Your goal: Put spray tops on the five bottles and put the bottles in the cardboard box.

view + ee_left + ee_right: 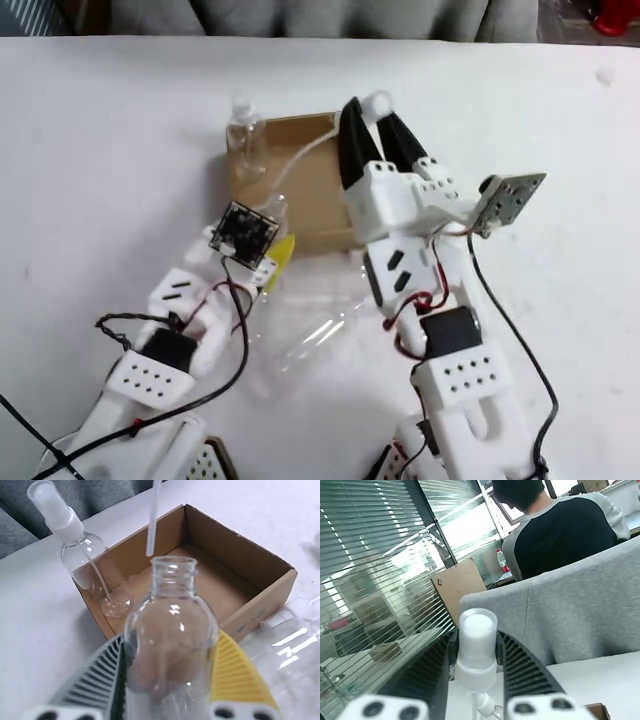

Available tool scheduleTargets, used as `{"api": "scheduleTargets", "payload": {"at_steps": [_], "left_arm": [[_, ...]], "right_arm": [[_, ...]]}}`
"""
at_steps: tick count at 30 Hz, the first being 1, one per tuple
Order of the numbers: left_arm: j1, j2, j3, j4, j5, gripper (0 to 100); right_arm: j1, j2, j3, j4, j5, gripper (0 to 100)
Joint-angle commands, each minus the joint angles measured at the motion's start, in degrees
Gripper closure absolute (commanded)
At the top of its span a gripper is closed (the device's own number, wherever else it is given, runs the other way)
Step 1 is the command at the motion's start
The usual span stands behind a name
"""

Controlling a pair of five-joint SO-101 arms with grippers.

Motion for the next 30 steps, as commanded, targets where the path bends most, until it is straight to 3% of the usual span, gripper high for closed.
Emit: {"api": "scheduleTargets", "payload": {"at_steps": [1,14,23,30], "left_arm": [[0.13,-1.36,0.09,-1.85,-0.79,98],[0.13,-1.19,0.09,-1.85,-0.79,98],[0.13,-1.1,0.09,-1.85,-0.79,98],[0.13,-1.45,0.09,-1.85,-0.79,98]], "right_arm": [[0.04,-2.51,-1.23,1.89,0.26,98.3],[1.71,-2.95,-1.23,2.68,0.26,98.2],[-0.31,-11.74,2.11,7.69,0.62,98.2],[-1.36,-10.15,5.71,3.56,0.79,98.2]]}}
